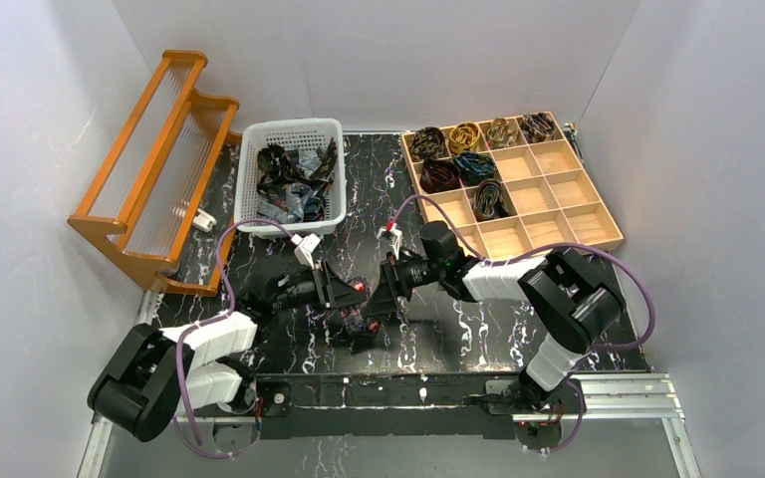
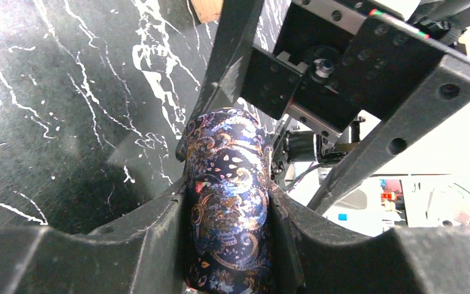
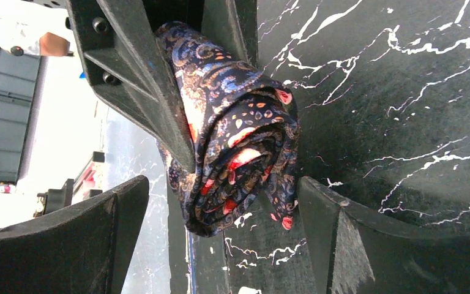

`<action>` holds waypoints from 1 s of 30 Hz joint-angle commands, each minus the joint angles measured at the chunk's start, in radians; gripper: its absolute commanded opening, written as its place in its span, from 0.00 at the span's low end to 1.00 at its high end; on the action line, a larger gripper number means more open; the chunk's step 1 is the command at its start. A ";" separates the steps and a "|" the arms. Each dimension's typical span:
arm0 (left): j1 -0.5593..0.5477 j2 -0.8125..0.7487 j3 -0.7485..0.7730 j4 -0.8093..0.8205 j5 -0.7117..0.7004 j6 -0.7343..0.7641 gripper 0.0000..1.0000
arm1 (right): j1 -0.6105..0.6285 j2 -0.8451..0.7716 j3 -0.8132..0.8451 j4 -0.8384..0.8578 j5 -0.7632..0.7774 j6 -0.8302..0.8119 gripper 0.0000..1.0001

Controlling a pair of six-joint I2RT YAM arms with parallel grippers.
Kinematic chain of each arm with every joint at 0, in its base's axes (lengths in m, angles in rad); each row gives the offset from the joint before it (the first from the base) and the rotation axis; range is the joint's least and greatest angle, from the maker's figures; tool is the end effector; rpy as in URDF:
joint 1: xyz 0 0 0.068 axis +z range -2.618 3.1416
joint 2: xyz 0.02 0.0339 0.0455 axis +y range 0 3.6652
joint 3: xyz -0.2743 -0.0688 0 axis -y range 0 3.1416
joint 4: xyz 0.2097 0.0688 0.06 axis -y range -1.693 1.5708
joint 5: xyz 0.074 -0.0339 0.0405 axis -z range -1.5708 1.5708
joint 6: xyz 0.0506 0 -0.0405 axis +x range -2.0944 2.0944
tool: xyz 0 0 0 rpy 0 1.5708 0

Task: Roll the ties
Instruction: Roll the tie at the center of the board, then place the tie in the storage box.

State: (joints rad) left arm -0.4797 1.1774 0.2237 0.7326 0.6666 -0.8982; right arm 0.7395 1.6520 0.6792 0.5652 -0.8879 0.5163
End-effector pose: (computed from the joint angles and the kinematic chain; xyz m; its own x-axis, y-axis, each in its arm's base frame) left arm 0.1596 -0.1183 0.2056 -0.8235 -0.2645 -0.5018 0.4072 0.3401 -0.8476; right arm 0.2005 0.2360 0.2054 -0.7244 -0.2391 -0.6466 -0.6828 0.1199 0.7207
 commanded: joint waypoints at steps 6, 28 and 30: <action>0.000 -0.069 0.061 0.021 0.068 -0.012 0.42 | -0.010 0.050 0.023 0.187 -0.141 0.080 0.99; -0.001 -0.184 0.097 0.032 -0.002 0.030 0.44 | 0.013 0.117 0.015 0.531 -0.172 0.495 0.65; -0.001 -0.189 0.093 0.034 -0.005 0.032 0.44 | 0.015 0.109 0.011 0.531 -0.172 0.496 0.57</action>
State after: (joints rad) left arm -0.4801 1.0199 0.2905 0.7334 0.6769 -0.8909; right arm 0.7422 1.7638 0.6781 1.0229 -1.0573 0.9749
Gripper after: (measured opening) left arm 0.436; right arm 0.637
